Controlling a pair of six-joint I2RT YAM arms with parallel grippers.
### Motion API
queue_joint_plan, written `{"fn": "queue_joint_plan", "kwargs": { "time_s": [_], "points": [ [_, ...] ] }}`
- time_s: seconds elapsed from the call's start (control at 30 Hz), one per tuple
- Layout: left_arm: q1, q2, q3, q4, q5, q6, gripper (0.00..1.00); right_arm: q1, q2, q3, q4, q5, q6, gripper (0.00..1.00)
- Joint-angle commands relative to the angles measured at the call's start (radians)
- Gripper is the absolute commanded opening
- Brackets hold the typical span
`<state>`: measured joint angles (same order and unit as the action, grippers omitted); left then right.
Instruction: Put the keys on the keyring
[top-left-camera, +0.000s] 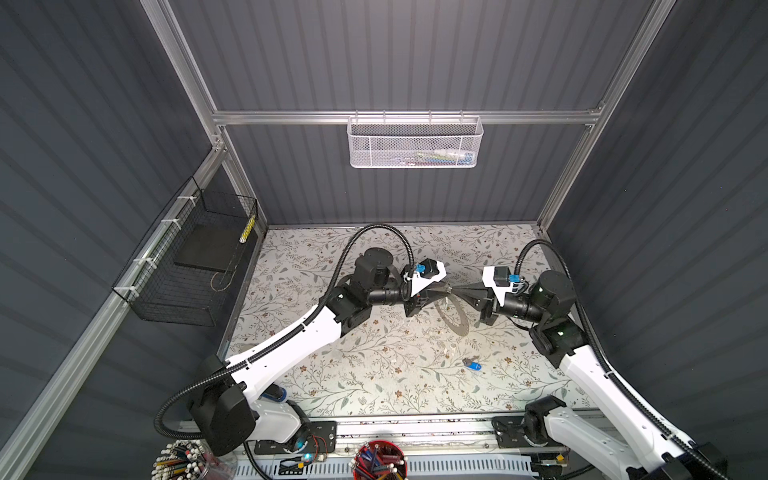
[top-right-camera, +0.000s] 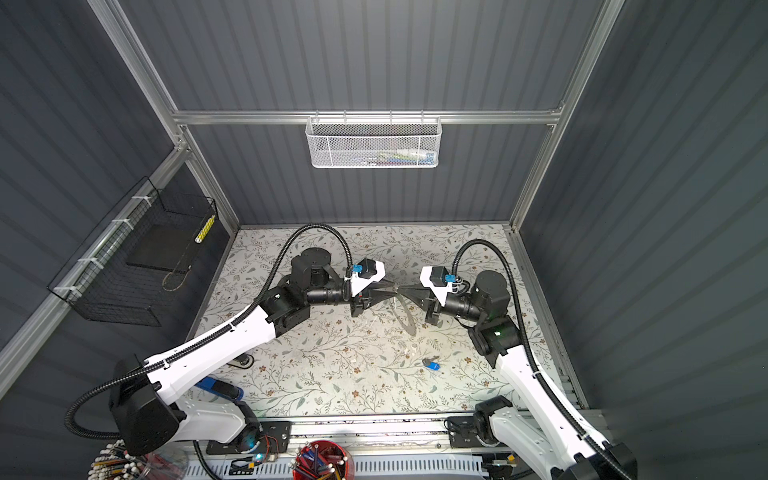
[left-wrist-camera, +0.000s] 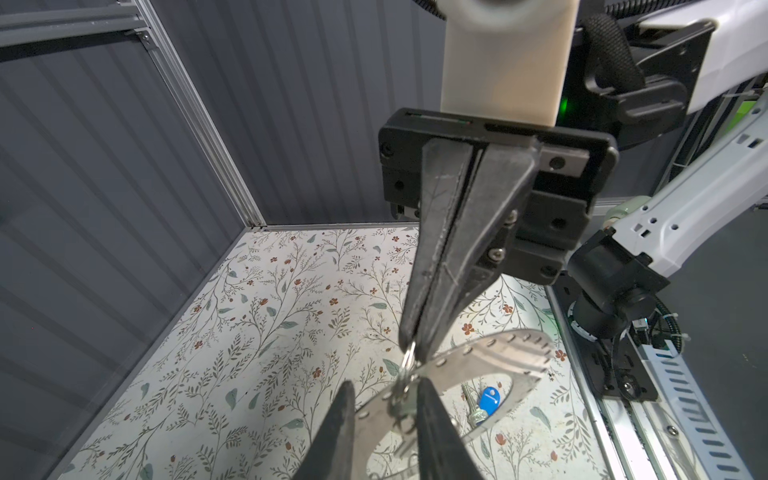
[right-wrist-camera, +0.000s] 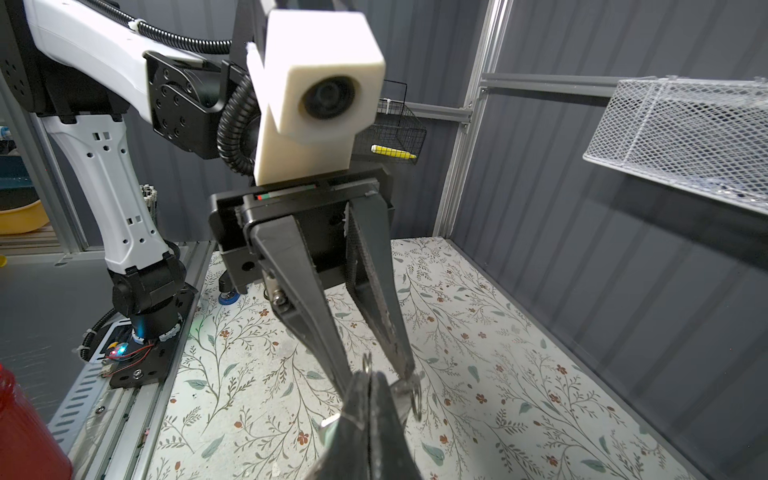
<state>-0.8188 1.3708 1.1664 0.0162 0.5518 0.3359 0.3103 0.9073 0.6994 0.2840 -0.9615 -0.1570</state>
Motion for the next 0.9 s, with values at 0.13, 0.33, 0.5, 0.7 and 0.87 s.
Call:
{"fn": "queue_joint_plan", "kwargs": {
  "time_s": [0.13, 0.33, 0.5, 0.7, 0.87],
  "points": [
    [0.000, 0.007, 0.032, 0.024, 0.045, -0.012, 0.16, 0.001, -0.012, -0.006, 0.036, -0.025, 0.004, 0.00],
    [0.000, 0.005, 0.033, 0.028, 0.054, -0.006, 0.00, 0.001, -0.013, -0.010, 0.035, -0.005, 0.004, 0.00],
    [0.001, 0.021, 0.097, -0.117, -0.004, 0.058, 0.00, 0.001, -0.044, -0.019, 0.004, 0.089, -0.043, 0.26],
    [-0.004, 0.109, 0.330, -0.482, -0.081, 0.178, 0.00, 0.001, -0.083, 0.026, -0.178, 0.173, -0.201, 0.38],
    [-0.028, 0.194, 0.514, -0.726, -0.151, 0.267, 0.00, 0.002, -0.098, 0.042, -0.239, 0.231, -0.254, 0.31]
  ]
}}
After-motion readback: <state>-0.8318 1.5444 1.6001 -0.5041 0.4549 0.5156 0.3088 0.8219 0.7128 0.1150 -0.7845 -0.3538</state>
